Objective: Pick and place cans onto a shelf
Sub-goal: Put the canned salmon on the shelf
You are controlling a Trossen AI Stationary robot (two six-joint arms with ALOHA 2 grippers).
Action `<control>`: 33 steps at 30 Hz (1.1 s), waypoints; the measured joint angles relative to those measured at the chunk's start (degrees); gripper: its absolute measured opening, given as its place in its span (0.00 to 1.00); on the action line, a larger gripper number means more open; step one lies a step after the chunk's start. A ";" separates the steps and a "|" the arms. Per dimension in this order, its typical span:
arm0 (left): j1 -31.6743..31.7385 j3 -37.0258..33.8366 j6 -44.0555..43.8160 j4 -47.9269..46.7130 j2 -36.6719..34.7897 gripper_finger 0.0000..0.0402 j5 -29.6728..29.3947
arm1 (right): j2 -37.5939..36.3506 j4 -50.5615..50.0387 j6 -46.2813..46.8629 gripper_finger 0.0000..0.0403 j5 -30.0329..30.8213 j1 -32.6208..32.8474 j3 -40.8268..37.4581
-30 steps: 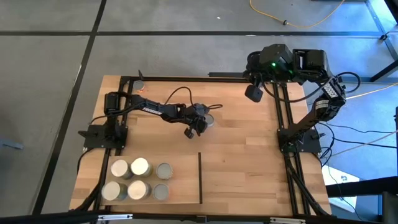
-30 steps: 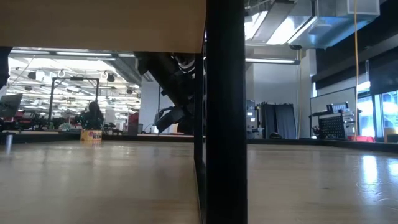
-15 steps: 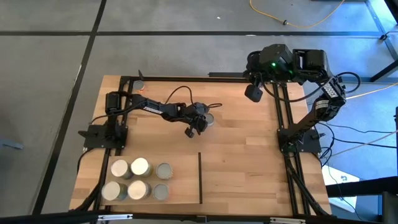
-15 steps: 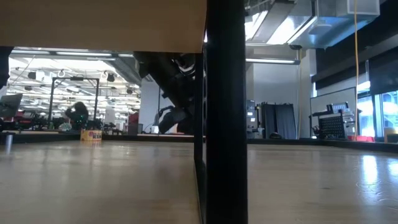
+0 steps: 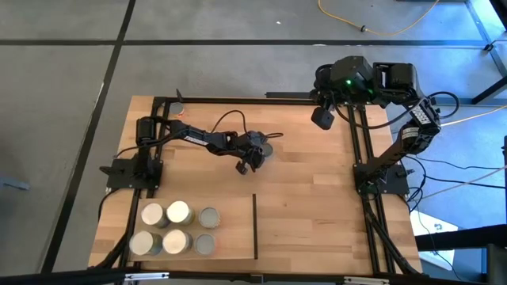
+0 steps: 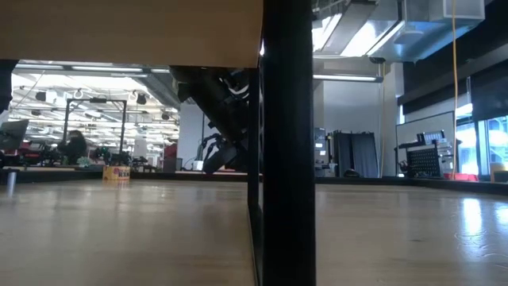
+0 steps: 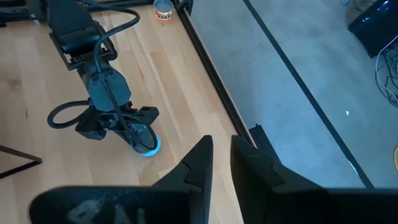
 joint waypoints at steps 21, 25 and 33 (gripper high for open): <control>0.00 16.47 -9.54 -23.99 0.35 0.02 -6.01 | 0.00 0.01 -0.46 0.15 0.00 -0.02 0.00; -0.13 24.67 -15.69 -35.64 0.31 0.02 -2.65 | 0.00 0.01 -3.42 0.15 -0.43 -0.02 0.00; -1.70 44.55 -25.38 -57.68 0.28 0.02 0.33 | 0.00 -0.01 -10.86 0.15 -0.51 -0.02 0.00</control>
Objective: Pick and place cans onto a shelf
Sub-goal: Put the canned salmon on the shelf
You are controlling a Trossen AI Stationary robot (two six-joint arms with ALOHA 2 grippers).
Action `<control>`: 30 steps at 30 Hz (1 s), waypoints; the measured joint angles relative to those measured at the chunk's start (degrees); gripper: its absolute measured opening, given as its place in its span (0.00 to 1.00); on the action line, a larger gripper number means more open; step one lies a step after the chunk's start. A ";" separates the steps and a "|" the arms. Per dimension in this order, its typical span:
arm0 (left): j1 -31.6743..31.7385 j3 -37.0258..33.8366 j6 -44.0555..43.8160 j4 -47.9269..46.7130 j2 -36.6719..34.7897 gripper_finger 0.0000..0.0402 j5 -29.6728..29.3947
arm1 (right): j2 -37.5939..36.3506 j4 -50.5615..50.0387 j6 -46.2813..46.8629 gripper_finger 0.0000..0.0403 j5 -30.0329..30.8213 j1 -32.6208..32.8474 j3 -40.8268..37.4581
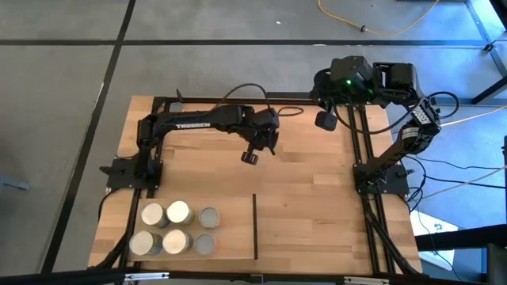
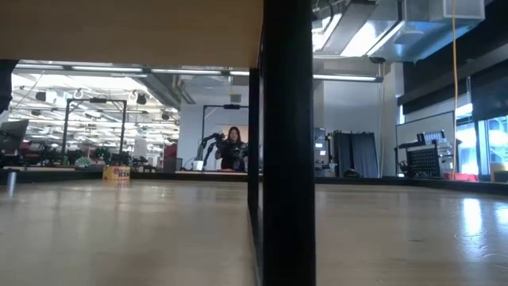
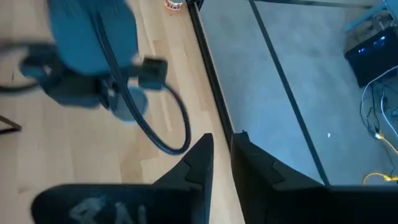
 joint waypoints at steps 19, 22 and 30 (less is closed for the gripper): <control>-16.78 26.98 -18.17 -35.94 -3.40 0.01 0.27 | -1.99 -0.56 -13.74 0.15 -16.14 2.84 0.00; -21.61 26.99 -20.33 -36.18 -3.97 0.01 1.24 | -2.21 -0.56 -13.70 0.15 -16.19 3.83 0.00; -34.48 27.49 -23.63 -35.59 -4.47 0.01 6.28 | -2.64 -0.58 -13.94 0.15 -18.44 6.38 0.00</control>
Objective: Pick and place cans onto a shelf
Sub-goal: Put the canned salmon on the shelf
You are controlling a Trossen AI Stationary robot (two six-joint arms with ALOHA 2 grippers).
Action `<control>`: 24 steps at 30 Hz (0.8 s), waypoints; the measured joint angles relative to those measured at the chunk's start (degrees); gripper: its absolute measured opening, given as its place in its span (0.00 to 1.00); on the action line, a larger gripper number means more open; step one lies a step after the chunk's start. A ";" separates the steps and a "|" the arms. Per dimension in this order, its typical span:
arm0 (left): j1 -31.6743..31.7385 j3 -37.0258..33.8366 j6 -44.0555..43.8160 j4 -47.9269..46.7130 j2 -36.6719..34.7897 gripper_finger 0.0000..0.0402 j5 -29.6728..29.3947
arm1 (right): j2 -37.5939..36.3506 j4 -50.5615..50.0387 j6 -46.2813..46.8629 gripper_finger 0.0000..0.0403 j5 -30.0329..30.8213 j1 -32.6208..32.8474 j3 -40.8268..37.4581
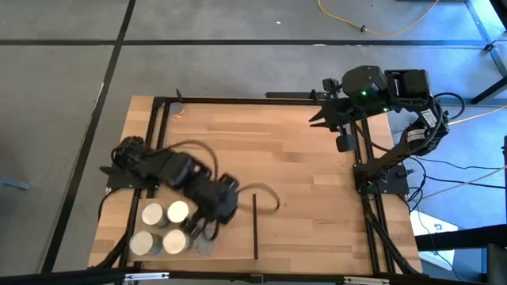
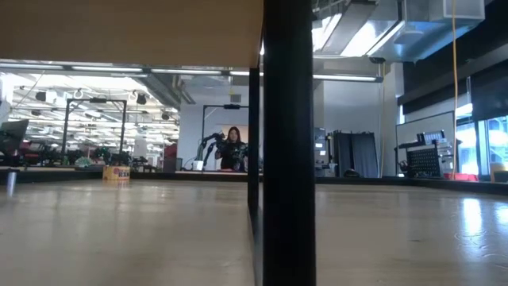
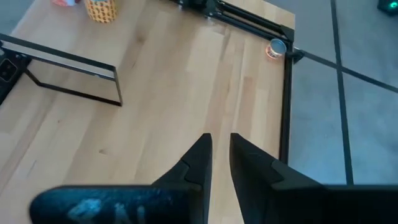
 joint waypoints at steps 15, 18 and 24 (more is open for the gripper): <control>-11.86 -10.31 -5.23 21.81 0.28 0.01 -4.71 | 0.00 0.71 0.56 0.15 -0.22 1.09 0.00; -12.43 -11.53 -6.30 25.16 0.27 0.01 -5.56 | 0.00 0.73 0.56 0.15 -0.29 1.09 0.00; -11.80 -14.69 -11.23 28.95 0.29 0.01 -7.18 | 0.00 0.78 -1.89 0.15 -8.70 1.06 0.00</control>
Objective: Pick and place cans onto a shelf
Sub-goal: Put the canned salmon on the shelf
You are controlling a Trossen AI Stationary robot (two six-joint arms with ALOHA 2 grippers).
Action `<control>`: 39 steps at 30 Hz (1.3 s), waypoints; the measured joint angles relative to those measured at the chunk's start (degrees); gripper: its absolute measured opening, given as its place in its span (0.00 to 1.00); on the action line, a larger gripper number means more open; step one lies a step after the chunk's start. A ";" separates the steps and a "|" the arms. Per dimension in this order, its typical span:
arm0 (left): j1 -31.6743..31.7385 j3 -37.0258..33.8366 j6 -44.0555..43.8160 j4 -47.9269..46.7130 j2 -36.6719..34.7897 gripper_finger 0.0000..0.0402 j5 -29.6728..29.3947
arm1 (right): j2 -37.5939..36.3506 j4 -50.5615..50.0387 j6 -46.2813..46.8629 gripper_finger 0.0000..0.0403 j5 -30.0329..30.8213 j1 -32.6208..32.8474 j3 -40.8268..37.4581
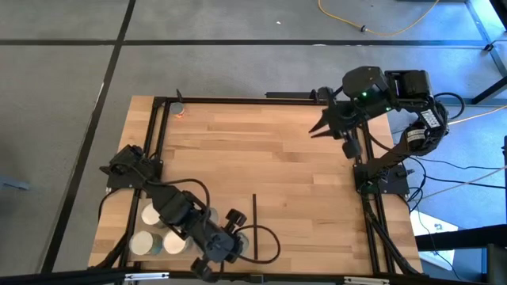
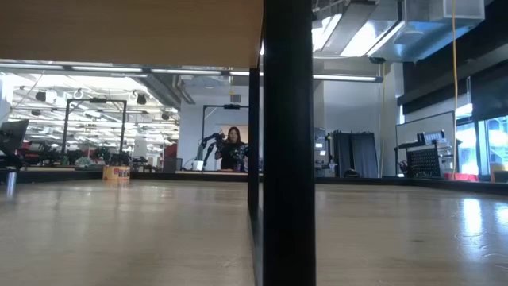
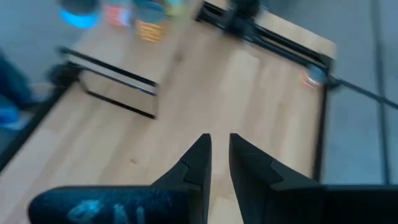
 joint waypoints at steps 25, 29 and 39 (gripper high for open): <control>-2.36 -0.17 -18.27 -1.39 5.50 0.01 -9.98 | 0.00 0.00 -4.05 0.15 -14.86 0.00 0.00; -2.91 -0.17 -18.26 -1.47 7.41 0.01 -9.98 | 0.00 0.00 -4.07 0.15 -14.86 0.00 0.00; -2.90 -0.17 -17.91 -2.07 8.58 0.02 -11.21 | 0.00 0.02 -4.02 0.15 -14.86 0.00 0.00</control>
